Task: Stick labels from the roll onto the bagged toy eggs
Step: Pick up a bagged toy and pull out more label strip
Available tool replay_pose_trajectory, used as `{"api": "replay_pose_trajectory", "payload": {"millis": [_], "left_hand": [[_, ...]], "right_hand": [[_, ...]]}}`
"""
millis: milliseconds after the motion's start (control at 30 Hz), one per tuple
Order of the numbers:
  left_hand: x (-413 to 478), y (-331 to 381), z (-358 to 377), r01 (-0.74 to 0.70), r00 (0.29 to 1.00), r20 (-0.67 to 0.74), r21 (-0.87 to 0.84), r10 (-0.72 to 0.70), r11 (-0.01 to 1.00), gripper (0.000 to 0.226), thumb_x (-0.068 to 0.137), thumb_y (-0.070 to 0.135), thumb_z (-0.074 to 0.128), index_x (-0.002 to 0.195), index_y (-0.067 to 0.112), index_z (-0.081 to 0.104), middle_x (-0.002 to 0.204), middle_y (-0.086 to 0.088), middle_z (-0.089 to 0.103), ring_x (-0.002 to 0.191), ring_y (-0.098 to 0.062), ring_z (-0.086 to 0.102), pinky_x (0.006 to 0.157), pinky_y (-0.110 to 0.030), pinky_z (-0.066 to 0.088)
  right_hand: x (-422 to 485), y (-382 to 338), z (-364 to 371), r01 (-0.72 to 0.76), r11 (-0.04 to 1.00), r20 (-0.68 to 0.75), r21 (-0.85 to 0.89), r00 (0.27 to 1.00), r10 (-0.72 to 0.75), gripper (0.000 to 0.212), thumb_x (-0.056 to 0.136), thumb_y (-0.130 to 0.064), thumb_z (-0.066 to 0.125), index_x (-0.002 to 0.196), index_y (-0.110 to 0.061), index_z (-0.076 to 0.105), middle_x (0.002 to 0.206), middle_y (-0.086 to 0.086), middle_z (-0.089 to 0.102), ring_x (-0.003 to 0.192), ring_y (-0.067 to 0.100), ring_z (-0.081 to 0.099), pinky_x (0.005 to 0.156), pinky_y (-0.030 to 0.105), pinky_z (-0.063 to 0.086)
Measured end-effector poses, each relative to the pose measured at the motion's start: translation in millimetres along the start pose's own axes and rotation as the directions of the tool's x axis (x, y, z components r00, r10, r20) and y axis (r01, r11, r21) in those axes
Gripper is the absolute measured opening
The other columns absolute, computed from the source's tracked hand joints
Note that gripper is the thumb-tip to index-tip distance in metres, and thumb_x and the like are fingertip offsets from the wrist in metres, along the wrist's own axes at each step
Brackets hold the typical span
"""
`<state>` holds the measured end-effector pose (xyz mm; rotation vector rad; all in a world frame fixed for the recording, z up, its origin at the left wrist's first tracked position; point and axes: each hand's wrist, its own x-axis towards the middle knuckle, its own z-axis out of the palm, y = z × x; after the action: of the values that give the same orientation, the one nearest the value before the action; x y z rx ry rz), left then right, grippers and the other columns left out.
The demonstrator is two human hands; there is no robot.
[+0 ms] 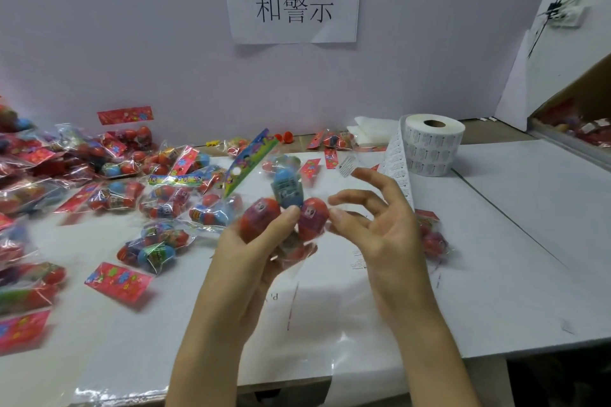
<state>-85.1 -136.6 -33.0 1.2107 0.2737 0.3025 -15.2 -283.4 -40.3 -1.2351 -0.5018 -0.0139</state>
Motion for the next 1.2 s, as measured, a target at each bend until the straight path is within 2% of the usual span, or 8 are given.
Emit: {"api": "replay_pose_trajectory", "payload": {"millis": [67,133,300,400,467,533,633,1200], "left_hand": [[3,5,5,-0.049,0.996,0.071,-0.038,0.052,0.998,0.07,0.07,0.024,0.094,0.13,0.011,0.062,0.117,-0.012,0.075,0.107,-0.029,0.074,0.084,-0.034,0.063],[1,6,9,-0.121,0.987,0.09,-0.151,0.135,0.981,0.059,0.074,0.019,0.081,0.129,0.008,0.063,0.117,-0.014,0.075,0.108,-0.029,0.074,0.084,-0.03,0.061],[-11,-5,18,-0.2,0.979,-0.118,-0.365,0.168,0.909,0.046,0.07,0.008,0.08,0.116,0.008,0.073,0.111,-0.012,0.076,0.099,-0.023,0.076,0.078,-0.028,0.061],[-16,-12,26,-0.221,0.969,-0.19,-0.365,0.16,0.905,0.032,0.066,0.006,0.082,0.094,0.021,0.083,0.105,-0.008,0.078,0.096,-0.018,0.075,0.08,-0.027,0.062],[-18,-12,31,-0.211,0.969,-0.201,-0.361,0.145,0.909,0.034,0.067,0.01,0.083,0.099,0.018,0.082,0.108,-0.009,0.077,0.099,-0.02,0.075,0.08,-0.026,0.061],[-20,-12,35,-0.206,0.968,-0.214,-0.368,0.133,0.907,0.051,0.066,0.011,0.09,0.115,0.013,0.075,0.112,-0.011,0.077,0.104,-0.024,0.074,0.079,-0.025,0.061],[-22,-11,42,-0.23,0.96,-0.245,-0.396,0.139,0.889,0.056,0.072,0.023,0.083,0.126,0.012,0.069,0.114,-0.011,0.077,0.105,-0.023,0.075,0.079,-0.025,0.061],[-24,-18,53,-0.321,0.921,-0.31,-0.256,0.237,0.912,0.056,0.059,0.037,0.083,0.108,0.01,0.077,0.095,-0.006,0.078,0.085,-0.015,0.074,0.069,-0.018,0.056]], "right_hand": [[0,-3,-1,0.056,0.998,-0.057,0.012,0.997,-0.055,0.045,0.084,-0.008,0.076,0.123,-0.025,0.06,0.1,0.002,0.074,0.096,0.021,0.074,0.086,0.033,0.06],[-1,-8,-2,0.123,0.991,-0.126,0.054,0.985,-0.116,0.034,0.082,-0.014,0.075,0.113,-0.027,0.067,0.1,0.001,0.073,0.098,0.022,0.071,0.08,0.029,0.058],[-5,-26,-2,0.125,0.98,-0.073,0.158,0.991,-0.115,0.013,0.075,-0.038,0.077,0.086,-0.032,0.076,0.092,-0.004,0.073,0.088,0.014,0.067,0.072,0.022,0.053],[-9,-30,2,0.082,0.988,-0.003,0.129,0.997,-0.082,0.011,0.072,-0.036,0.08,0.08,-0.028,0.076,0.081,-0.001,0.073,0.078,0.014,0.068,0.073,0.021,0.054],[-10,-30,5,0.06,0.996,0.03,0.071,0.998,-0.062,0.012,0.072,-0.035,0.081,0.079,-0.027,0.075,0.077,0.0,0.072,0.073,0.015,0.068,0.073,0.022,0.055],[-11,-29,8,0.04,0.999,0.053,0.009,0.998,-0.041,0.01,0.075,-0.032,0.083,0.078,-0.028,0.074,0.076,0.001,0.073,0.071,0.014,0.069,0.071,0.023,0.056],[-11,-30,9,0.013,1.0,0.073,-0.02,0.997,-0.012,0.007,0.078,-0.026,0.082,0.078,-0.027,0.075,0.076,0.001,0.074,0.071,0.013,0.071,0.068,0.021,0.056],[-11,-32,12,0.024,0.99,-0.029,-0.14,0.999,-0.028,0.018,0.07,-0.033,0.08,0.079,-0.019,0.074,0.071,-0.003,0.074,0.066,0.01,0.07,0.064,0.018,0.055]]}}
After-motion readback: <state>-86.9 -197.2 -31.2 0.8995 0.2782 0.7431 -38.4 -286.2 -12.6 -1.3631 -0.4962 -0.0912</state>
